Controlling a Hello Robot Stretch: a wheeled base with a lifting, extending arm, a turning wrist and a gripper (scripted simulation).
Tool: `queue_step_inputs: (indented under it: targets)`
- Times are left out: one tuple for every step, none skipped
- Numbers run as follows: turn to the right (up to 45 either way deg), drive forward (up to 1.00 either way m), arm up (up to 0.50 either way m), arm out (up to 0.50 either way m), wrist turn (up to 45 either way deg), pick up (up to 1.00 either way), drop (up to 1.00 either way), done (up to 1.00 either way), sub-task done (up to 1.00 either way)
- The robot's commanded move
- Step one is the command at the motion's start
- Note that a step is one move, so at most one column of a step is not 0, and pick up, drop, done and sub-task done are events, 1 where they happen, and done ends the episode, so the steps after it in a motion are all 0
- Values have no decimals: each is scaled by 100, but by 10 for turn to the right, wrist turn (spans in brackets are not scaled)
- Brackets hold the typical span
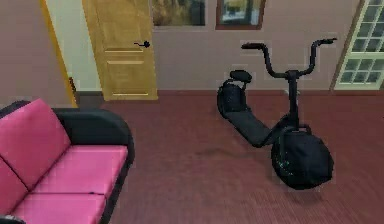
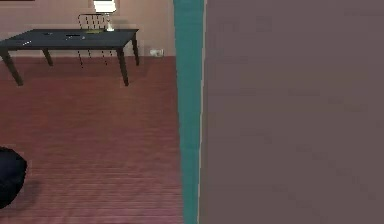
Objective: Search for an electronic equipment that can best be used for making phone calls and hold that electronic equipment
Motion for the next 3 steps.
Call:
queue_step_inputs:
  targets:
    - [0,30,0,0,0,0,0,0,0]
    - [450,0,0,0,0,0,0,0,0]
    - [240,0,0,0,0,0,0,0,0]
